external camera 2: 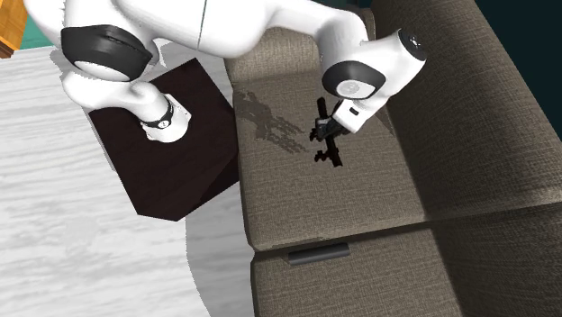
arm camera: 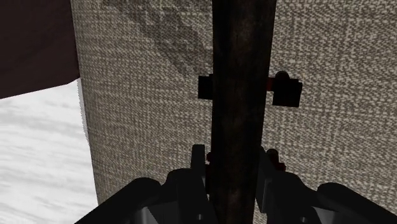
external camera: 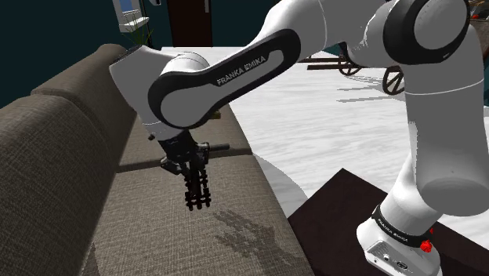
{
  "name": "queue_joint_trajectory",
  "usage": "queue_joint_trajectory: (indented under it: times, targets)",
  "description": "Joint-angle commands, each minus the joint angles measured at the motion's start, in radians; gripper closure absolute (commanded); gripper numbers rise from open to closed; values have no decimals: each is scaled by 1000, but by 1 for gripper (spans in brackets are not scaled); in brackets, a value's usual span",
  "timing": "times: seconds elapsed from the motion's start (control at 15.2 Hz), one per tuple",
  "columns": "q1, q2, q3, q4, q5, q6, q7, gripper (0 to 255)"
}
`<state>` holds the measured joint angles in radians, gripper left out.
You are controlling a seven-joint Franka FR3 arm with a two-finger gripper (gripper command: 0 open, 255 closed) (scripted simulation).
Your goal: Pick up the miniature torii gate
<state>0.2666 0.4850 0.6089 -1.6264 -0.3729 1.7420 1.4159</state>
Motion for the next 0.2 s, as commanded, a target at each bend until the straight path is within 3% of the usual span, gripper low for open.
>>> queue_joint_trajectory:
  times: [0.0, 0.13]
  targets:
    - [-2, -13, 4, 10, 8, -21, -6, 255]
    - [-2, -14, 4, 11, 8, -23, -6, 255]
